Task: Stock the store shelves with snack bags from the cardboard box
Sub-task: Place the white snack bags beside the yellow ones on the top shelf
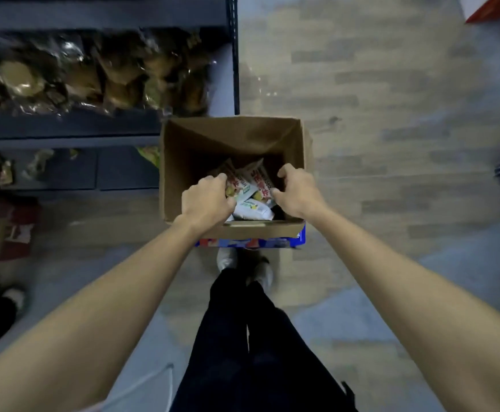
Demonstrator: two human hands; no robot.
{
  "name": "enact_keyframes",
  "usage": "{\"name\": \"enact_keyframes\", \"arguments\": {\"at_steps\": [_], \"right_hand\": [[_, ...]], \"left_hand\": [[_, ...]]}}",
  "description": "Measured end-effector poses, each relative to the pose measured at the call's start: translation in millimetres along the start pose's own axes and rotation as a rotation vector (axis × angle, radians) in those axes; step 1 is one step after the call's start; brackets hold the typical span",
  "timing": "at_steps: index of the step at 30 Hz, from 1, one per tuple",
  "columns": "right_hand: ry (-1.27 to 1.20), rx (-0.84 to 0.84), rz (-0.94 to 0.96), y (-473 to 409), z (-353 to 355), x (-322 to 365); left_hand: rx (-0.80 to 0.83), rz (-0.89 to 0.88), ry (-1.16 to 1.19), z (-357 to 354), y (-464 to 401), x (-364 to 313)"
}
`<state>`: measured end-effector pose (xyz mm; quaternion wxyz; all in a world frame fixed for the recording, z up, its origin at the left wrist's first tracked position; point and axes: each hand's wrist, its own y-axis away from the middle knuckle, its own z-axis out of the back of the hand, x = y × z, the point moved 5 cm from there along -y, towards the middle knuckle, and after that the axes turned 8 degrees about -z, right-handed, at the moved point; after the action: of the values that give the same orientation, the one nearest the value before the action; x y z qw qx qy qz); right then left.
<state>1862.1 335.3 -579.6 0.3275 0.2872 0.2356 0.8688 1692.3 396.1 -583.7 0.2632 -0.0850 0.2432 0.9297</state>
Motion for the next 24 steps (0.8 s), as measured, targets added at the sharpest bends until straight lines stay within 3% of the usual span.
{"name": "enact_keyframes", "arguments": {"at_steps": [10,17,24], "right_hand": [[0.073,0.193,-0.211,-107.2,-121.7,-29.5],[0.122,0.189,-0.193,-165.6,-158.2,-35.5],[0.168,0.232,-0.161,-191.5,-174.7,-41.6]], "left_hand": [[0.240,0.046,0.033,-110.9,-99.3,67.7],[0.147,0.374,0.343,-164.1,-149.8,91.4],[0.125,0.386,0.294,-182.6,-192.8,86.0]]}}
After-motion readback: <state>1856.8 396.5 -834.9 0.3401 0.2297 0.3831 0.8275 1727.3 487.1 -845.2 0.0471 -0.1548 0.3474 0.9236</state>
